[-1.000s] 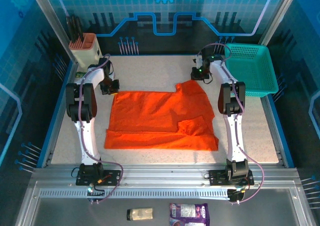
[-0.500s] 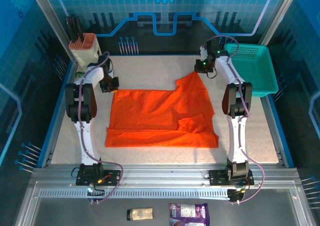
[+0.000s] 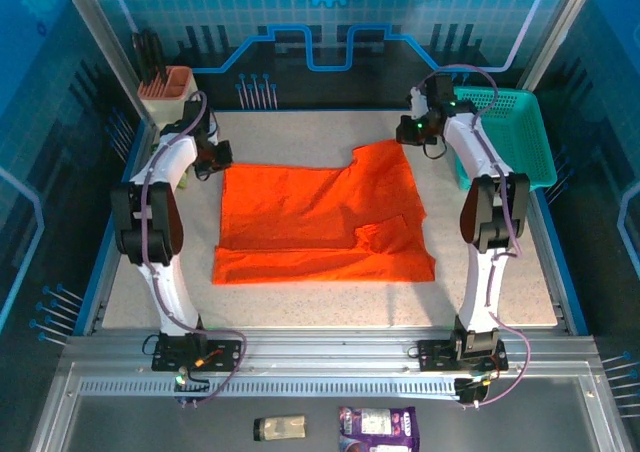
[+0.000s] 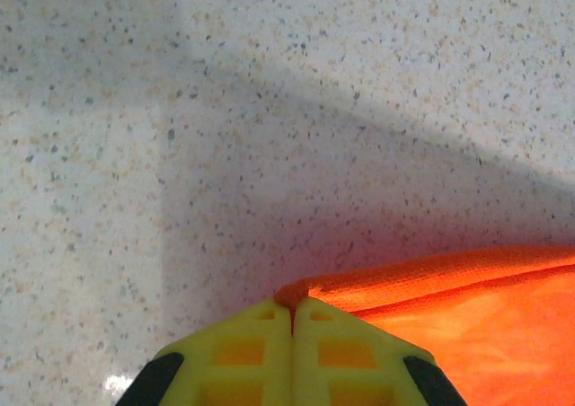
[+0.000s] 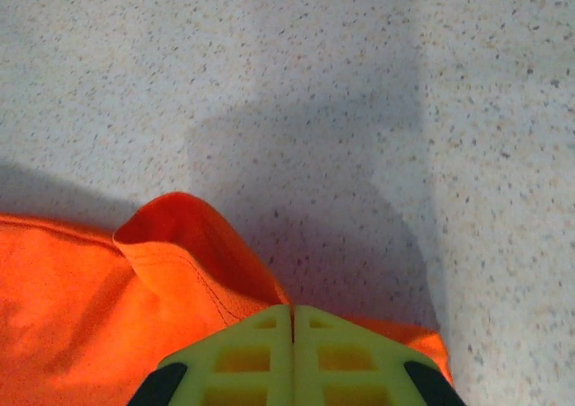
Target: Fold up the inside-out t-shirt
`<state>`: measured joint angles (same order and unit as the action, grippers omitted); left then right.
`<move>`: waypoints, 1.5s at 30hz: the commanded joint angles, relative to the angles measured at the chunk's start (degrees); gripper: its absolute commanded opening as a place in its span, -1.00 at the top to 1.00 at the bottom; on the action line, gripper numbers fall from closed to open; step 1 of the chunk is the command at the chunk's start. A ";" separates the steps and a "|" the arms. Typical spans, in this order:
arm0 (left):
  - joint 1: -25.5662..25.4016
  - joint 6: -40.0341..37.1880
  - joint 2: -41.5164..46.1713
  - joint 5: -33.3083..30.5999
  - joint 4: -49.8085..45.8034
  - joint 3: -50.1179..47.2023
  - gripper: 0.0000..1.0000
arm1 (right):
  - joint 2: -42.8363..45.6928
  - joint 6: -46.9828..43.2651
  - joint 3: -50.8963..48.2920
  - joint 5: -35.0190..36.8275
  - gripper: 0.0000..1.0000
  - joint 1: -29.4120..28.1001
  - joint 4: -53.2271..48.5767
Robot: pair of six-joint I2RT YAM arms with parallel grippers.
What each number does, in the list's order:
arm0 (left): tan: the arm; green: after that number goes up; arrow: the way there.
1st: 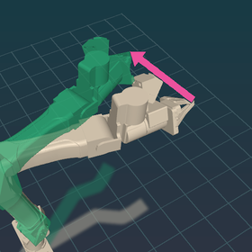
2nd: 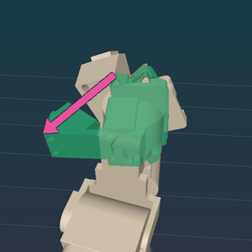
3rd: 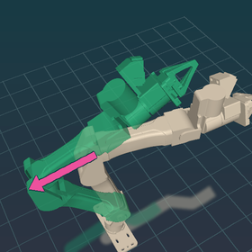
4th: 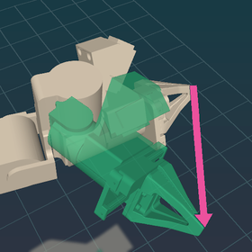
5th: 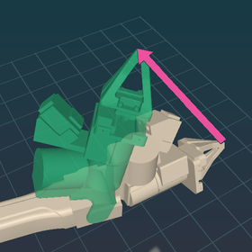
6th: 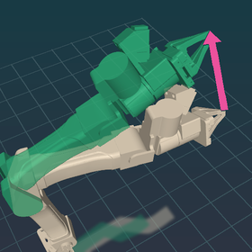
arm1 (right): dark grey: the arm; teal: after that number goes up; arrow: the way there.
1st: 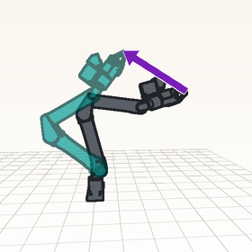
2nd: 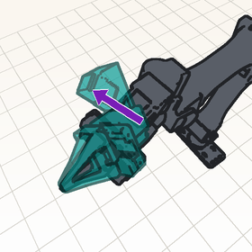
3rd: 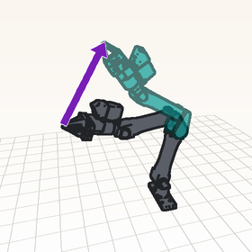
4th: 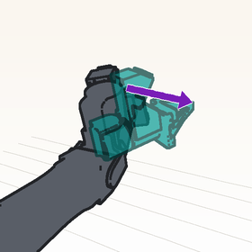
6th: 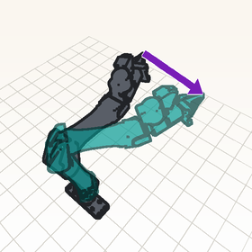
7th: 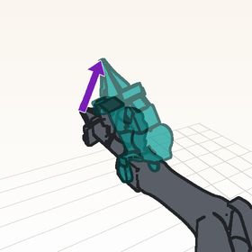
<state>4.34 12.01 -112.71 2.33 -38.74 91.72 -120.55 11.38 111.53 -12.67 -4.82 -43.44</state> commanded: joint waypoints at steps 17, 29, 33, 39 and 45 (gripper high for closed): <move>0.71 6.22 22.69 1.71 7.32 -27.13 1.00 | 29.63 5.17 -33.73 -1.78 1.00 0.88 2.13; 1.31 7.80 30.45 1.93 6.14 -35.40 1.00 | 42.69 8.87 -49.85 -1.98 1.00 0.70 2.30; 1.37 8.90 33.12 2.44 6.24 -37.93 1.00 | 45.18 9.91 -53.50 -2.14 1.00 0.41 2.48; 1.37 9.75 35.93 1.89 5.44 -40.78 1.00 | 48.13 10.68 -56.19 -1.45 1.00 -0.31 1.20; 1.46 11.10 39.00 1.73 5.30 -43.59 1.00 | 51.45 11.64 -56.80 -0.64 1.00 -0.40 -0.85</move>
<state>5.10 21.30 -75.83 3.51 -32.45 49.34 -71.09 21.78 55.44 -13.72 -4.86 -42.17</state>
